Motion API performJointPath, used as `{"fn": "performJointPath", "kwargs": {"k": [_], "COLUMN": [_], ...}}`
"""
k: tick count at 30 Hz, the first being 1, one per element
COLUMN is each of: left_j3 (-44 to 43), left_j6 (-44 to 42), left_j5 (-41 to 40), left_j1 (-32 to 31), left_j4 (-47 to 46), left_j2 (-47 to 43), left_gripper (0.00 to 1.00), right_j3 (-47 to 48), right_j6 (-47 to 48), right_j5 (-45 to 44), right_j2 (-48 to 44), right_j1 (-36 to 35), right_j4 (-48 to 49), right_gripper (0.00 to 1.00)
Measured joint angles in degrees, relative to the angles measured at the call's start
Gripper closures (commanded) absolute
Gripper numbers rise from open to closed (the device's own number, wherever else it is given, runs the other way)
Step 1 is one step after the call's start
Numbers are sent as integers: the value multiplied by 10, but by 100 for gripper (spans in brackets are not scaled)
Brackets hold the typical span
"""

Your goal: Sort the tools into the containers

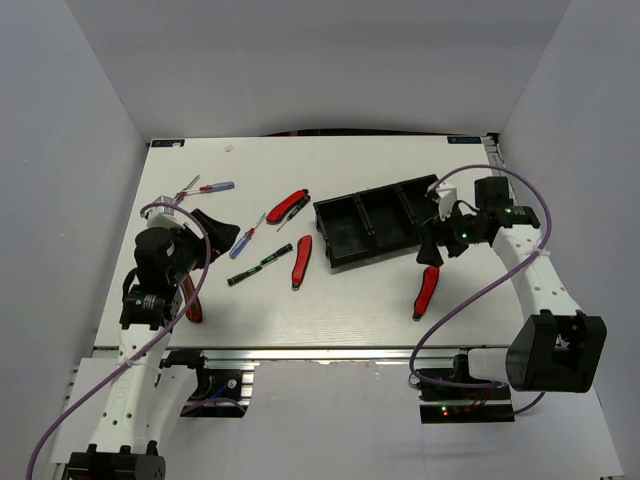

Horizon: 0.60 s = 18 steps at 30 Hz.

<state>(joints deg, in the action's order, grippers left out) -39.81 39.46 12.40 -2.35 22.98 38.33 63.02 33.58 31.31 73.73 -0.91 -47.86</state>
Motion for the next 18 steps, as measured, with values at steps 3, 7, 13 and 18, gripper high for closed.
{"fn": "performJointPath", "kwargs": {"k": [3, 7, 13, 18], "left_j3": [1, 12, 15, 15], "left_j6": [1, 5, 9, 17], "left_j5": [-4, -12, -24, -42], "left_j1": [0, 0, 0, 0], "left_j4": [10, 23, 44, 66], "left_j2": [-5, -19, -20, -21], "left_gripper": [2, 2, 2, 2], "right_j3": [-44, -83, -137, -163], "right_j6": [-52, -137, -256, -326], "right_j5": [-47, -108, -181, -246], "right_j2": [0, -1, -14, -16], "right_j1": [-7, -7, -7, -7], "right_j4": [17, 58, 113, 125], "right_gripper": [11, 16, 17, 16]}}
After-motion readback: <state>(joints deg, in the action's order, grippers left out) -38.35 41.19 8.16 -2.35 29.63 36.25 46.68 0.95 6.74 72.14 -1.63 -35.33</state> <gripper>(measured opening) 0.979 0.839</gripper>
